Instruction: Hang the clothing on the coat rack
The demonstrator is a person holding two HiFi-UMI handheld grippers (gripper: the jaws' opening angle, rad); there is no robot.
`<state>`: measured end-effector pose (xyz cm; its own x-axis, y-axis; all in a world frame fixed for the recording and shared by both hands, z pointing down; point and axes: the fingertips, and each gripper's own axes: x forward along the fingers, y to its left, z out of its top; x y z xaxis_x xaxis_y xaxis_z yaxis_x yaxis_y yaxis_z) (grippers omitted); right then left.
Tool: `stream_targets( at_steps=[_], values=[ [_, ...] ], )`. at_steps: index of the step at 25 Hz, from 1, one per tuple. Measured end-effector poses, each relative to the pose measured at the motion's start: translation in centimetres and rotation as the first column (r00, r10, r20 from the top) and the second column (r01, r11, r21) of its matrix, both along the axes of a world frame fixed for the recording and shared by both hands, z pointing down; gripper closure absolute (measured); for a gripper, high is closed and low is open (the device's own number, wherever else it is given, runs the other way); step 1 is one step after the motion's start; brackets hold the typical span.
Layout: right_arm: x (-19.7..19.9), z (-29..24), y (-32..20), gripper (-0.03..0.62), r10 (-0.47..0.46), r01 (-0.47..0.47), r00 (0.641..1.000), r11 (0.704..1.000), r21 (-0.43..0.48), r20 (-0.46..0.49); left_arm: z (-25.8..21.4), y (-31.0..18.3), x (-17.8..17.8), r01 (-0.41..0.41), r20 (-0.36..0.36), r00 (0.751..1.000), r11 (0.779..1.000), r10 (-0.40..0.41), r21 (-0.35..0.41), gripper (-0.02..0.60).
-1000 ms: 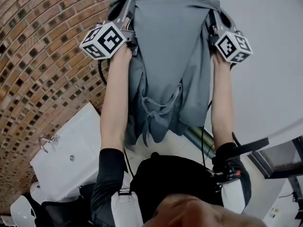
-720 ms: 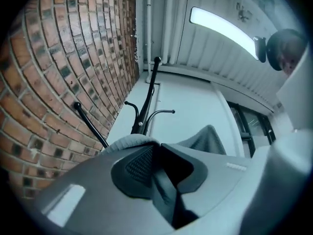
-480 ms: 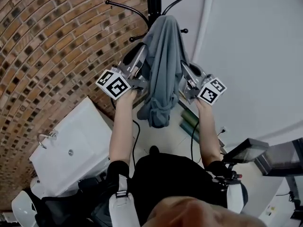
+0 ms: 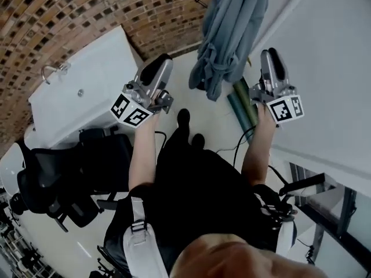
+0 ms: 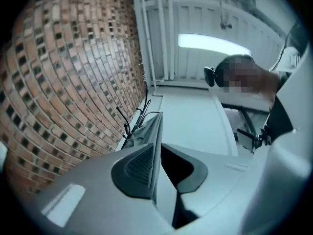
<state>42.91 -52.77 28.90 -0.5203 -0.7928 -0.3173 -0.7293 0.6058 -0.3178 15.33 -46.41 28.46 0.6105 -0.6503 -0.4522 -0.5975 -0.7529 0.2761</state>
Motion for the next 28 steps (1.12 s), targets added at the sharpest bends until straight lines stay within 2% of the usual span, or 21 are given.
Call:
stream_targets(
  at_steps=[2, 4, 7, 12, 15, 19, 24, 28],
  values=[
    [-2.9, 1.3, 3.0, 0.464, -0.070, 0.069, 0.997, 0.997, 0.028, 0.015, -0.6, 3.7, -0.2, 0.071, 0.132, 0.988, 0.995, -0.080, 0.069, 0.531],
    [-5.1, 1.8, 6.0, 0.464, -0.105, 0.105, 0.994, 0.993, 0.055, 0.011, -1.9, 6.9, -0.1, 0.124, 0.236, 0.959, 0.979, -0.160, 0.161, 0.537],
    [-6.3, 0.6, 9.6, 0.473, -0.084, 0.086, 0.996, 0.992, 0.097, -0.018, -4.2, 10.5, 0.2, 0.148, 0.307, 0.923, 0.950, -0.233, 0.276, 0.578],
    [-5.6, -0.1, 13.8, 0.507, 0.065, -0.060, 0.995, 0.996, 0.070, -0.073, -5.6, 14.3, -0.1, 0.137, 0.327, 0.909, 0.927, -0.258, 0.349, 0.578],
    [-6.4, -0.5, 16.9, 0.527, 0.120, -0.115, 0.989, 0.991, 0.068, -0.083, -6.5, 16.9, -0.3, 0.082, 0.334, 0.915, 0.914, -0.228, 0.398, 0.578],
    [-10.1, -1.8, 21.8, 0.537, 0.199, -0.188, 0.971, 0.978, 0.091, -0.133, -7.6, 20.1, -1.8, -0.017, 0.336, 0.928, 0.885, -0.159, 0.466, 0.578],
    [-16.6, -1.9, 29.5, 0.553, 0.268, -0.256, 0.933, 0.963, 0.081, -0.240, -7.0, 24.0, -6.4, -0.086, 0.302, 0.951, 0.885, -0.064, 0.458, 0.578],
    [-18.1, -2.5, 34.8, 0.585, 0.358, -0.337, 0.871, 0.934, 0.122, -0.335, -6.1, 25.9, -7.4, -0.127, 0.233, 0.972, 0.888, 0.023, 0.442, 0.578]
  ],
)
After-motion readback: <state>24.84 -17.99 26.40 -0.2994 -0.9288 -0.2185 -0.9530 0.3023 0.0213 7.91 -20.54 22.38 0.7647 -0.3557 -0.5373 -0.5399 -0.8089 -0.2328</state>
